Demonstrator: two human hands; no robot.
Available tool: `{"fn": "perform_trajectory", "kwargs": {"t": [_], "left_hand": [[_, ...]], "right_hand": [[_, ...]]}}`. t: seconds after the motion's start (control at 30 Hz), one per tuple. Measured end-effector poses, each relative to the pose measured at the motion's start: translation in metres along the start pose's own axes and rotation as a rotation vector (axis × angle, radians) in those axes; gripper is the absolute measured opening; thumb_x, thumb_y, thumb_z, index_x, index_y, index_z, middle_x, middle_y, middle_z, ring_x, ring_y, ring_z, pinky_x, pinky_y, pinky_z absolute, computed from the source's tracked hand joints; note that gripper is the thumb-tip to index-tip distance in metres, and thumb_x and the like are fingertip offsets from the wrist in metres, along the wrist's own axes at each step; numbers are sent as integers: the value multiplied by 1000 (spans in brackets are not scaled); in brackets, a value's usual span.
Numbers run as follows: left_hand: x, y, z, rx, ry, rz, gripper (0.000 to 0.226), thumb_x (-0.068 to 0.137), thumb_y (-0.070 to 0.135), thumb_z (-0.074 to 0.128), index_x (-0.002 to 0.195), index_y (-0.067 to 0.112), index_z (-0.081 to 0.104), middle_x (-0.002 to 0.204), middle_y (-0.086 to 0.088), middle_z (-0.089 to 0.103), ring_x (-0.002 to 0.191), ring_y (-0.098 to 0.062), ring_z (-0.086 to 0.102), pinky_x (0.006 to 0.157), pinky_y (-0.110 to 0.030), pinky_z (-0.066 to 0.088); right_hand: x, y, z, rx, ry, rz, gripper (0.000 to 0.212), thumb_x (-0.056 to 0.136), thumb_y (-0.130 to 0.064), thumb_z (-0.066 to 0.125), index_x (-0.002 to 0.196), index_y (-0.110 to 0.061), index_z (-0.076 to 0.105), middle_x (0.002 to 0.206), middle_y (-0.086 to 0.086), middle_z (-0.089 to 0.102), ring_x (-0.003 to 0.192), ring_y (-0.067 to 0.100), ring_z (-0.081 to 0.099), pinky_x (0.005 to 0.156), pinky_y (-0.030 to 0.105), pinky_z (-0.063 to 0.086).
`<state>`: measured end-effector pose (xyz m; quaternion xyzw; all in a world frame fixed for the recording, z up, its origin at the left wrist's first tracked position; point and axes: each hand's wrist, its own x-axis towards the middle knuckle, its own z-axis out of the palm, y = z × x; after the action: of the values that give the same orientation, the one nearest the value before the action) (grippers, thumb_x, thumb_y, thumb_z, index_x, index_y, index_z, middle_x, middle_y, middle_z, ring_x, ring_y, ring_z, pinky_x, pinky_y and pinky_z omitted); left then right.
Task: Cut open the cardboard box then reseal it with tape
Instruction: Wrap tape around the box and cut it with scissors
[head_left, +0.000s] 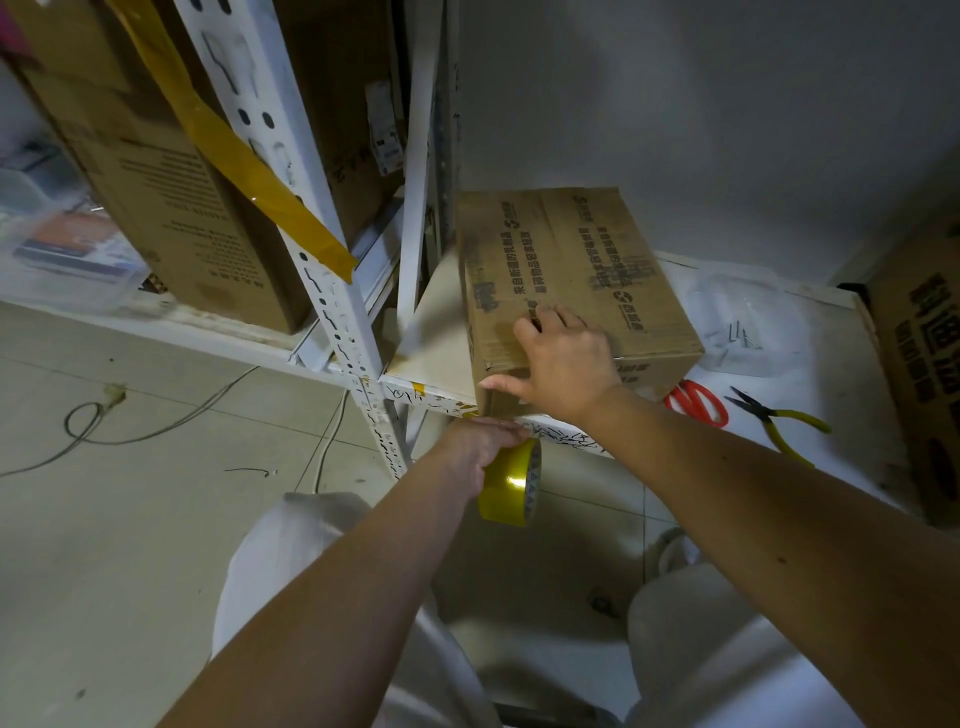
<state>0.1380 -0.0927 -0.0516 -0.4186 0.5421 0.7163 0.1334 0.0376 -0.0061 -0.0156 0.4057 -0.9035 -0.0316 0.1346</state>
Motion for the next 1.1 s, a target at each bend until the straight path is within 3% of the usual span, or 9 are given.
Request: {"fn": "perform_trajectory", "kwargs": {"t": [0.17, 0.33, 0.4, 0.53, 0.63, 0.7, 0.87, 0.97, 1.1], "left_hand": [[-2, 1, 3, -27, -10, 28, 11, 81, 3, 73, 77, 13, 68, 96, -12, 67, 94, -30, 62, 94, -47, 50], [-10, 3, 8, -35, -25, 74, 15, 83, 1, 70, 75, 13, 66, 87, -12, 66, 93, -30, 62, 95, -49, 50], [-13, 6, 10, -35, -21, 82, 14, 86, 4, 68, 78, 15, 68, 95, -12, 68, 96, -29, 64, 92, -49, 52], [-26, 14, 14, -22, -28, 86, 17, 96, 12, 56, 87, 19, 69, 97, -9, 69, 82, -24, 66, 60, -33, 54], [-38, 19, 19, -5, -29, 123, 27, 100, 17, 48, 82, 21, 68, 95, -8, 68, 82, -23, 65, 66, -35, 55], [-47, 22, 23, -6, -39, 146, 30, 102, 19, 45, 83, 22, 68, 96, -8, 68, 83, -24, 64, 73, -37, 55], [-61, 29, 34, -48, -16, 215, 25, 102, 19, 45, 87, 20, 65, 95, -6, 66, 81, -21, 62, 67, -34, 54], [-66, 32, 40, -77, -14, 246, 22, 102, 21, 44, 99, 18, 66, 107, -7, 67, 97, -25, 62, 83, -39, 53], [-71, 34, 47, -101, 15, 292, 20, 102, 24, 46, 109, 18, 64, 116, -12, 66, 95, -26, 63, 79, -36, 54]], "right_hand": [[-2, 9, -2, 27, -23, -44, 75, 80, -81, 22, 96, -17, 57, 114, 13, 62, 106, 31, 59, 74, 40, 53], [-2, 25, -15, 191, -133, -82, 61, 96, -58, 23, 129, -17, 53, 137, 10, 52, 126, 28, 47, 100, 38, 41], [-6, 33, -21, 294, -161, -102, 45, 100, -46, 29, 122, -17, 57, 124, 8, 59, 114, 25, 55, 90, 34, 44], [-19, 46, -27, 383, -152, -48, 31, 102, -34, 35, 87, -17, 56, 86, 1, 61, 76, 19, 57, 65, 29, 39], [-34, 51, -34, 311, -89, -14, 27, 102, -27, 36, 89, -16, 57, 81, 1, 60, 69, 18, 56, 59, 27, 34], [-43, 53, -38, 287, -42, 0, 25, 101, -24, 39, 92, -13, 60, 81, 2, 61, 67, 19, 57, 57, 28, 36], [-58, 50, -57, 390, 36, 10, 13, 96, -22, 53, 96, -14, 63, 86, 4, 67, 71, 23, 63, 62, 31, 47], [-66, 46, -71, 445, 82, 38, 13, 96, -24, 54, 102, -13, 58, 94, 3, 67, 77, 24, 64, 65, 31, 47], [-75, 45, -76, 444, 137, -5, 13, 94, -26, 58, 96, -15, 64, 100, 0, 63, 85, 22, 60, 65, 27, 39]]}}
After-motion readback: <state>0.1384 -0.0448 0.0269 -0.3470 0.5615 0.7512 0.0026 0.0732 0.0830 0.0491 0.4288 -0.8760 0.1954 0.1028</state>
